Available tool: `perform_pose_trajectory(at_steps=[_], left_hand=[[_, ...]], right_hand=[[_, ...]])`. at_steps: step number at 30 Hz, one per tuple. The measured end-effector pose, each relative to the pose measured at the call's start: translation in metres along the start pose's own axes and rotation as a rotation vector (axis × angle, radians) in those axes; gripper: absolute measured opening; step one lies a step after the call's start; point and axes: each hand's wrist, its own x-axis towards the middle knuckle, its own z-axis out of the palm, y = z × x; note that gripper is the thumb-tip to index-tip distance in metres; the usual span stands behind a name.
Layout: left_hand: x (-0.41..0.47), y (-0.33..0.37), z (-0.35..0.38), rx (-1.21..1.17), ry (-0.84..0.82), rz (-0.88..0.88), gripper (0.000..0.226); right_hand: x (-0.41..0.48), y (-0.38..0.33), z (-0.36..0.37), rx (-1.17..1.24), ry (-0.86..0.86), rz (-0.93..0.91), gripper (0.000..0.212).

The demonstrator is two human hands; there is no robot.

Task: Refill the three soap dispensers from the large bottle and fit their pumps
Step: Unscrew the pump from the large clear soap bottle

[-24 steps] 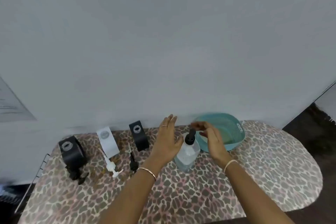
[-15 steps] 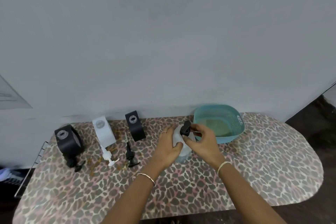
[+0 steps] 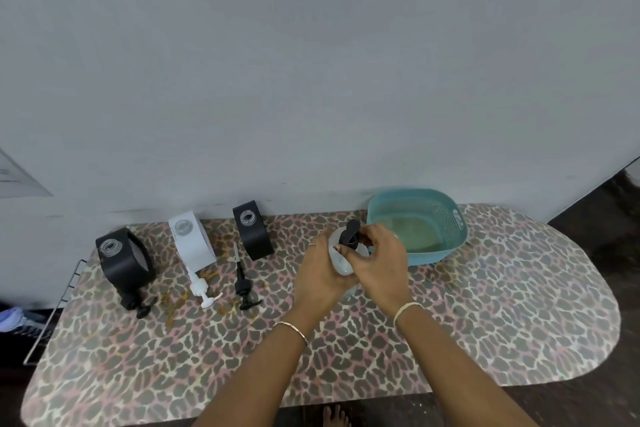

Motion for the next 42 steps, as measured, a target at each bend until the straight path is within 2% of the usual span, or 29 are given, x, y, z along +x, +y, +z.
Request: perform_pose_trajectory(at_steps=[3,7,12,15,18,20,23,26,29,31,33,36,39,42], left_hand=[[-0.002,-0.002,-0.005,-0.018,-0.01,-0.015,0.045],[0.003,-0.004,-0.012,-0.052,0.009,-0.044,0.074],[0.008,-0.002,-0.023,-0.061,-0.015,-0.024,0.076],[0.013,-0.01,-0.03,-0.002,-0.085,0.02,0.088],[0.017,-0.017,-0.032,0.094,-0.141,0.034,0.097],[0.017,-0.018,-0.032,0.067,-0.137,0.036,0.096],[0.017,-0.019,-0.028,-0.006,-0.118,0.034,0.089],[0.016,-0.019,-0.019,-0.027,-0.08,0.017,0.088],[0.018,-0.024,-0.006,-0.075,-0.007,-0.029,0.099],[0.02,-0.025,-0.001,-0.081,0.036,-0.028,0.097],[0.019,-0.026,0.004,-0.075,0.073,0.009,0.092],[0.019,-0.031,0.015,-0.104,0.151,0.053,0.079],[0.021,-0.037,0.025,-0.174,0.219,0.079,0.065],[0.022,-0.043,0.033,-0.219,0.271,0.108,0.056]], right_hand=[[0.004,-0.001,0.002,-0.007,-0.006,-0.032,0.023],[0.01,-0.005,0.002,0.009,-0.023,-0.063,0.023],[0.02,-0.008,0.001,-0.005,-0.031,-0.101,0.023],[0.023,-0.003,0.002,-0.049,-0.112,-0.195,0.018],[0.026,0.004,-0.001,0.013,-0.226,-0.228,0.019],[0.029,0.006,-0.004,0.099,-0.289,-0.183,0.023],[0.03,0.006,-0.004,0.183,-0.331,-0.099,0.046],[0.025,0.004,0.01,0.222,-0.172,-0.016,0.059],[0.024,0.004,0.027,0.225,0.013,0.043,0.053],[0.024,0.008,0.034,0.243,0.037,-0.01,0.046],[0.023,0.013,0.038,0.247,0.051,-0.114,0.038],[0.019,0.015,0.043,0.303,0.108,-0.199,0.04],[0.021,0.02,0.054,0.275,0.193,-0.217,0.039],[0.028,0.029,0.063,0.304,0.275,-0.171,0.048]])
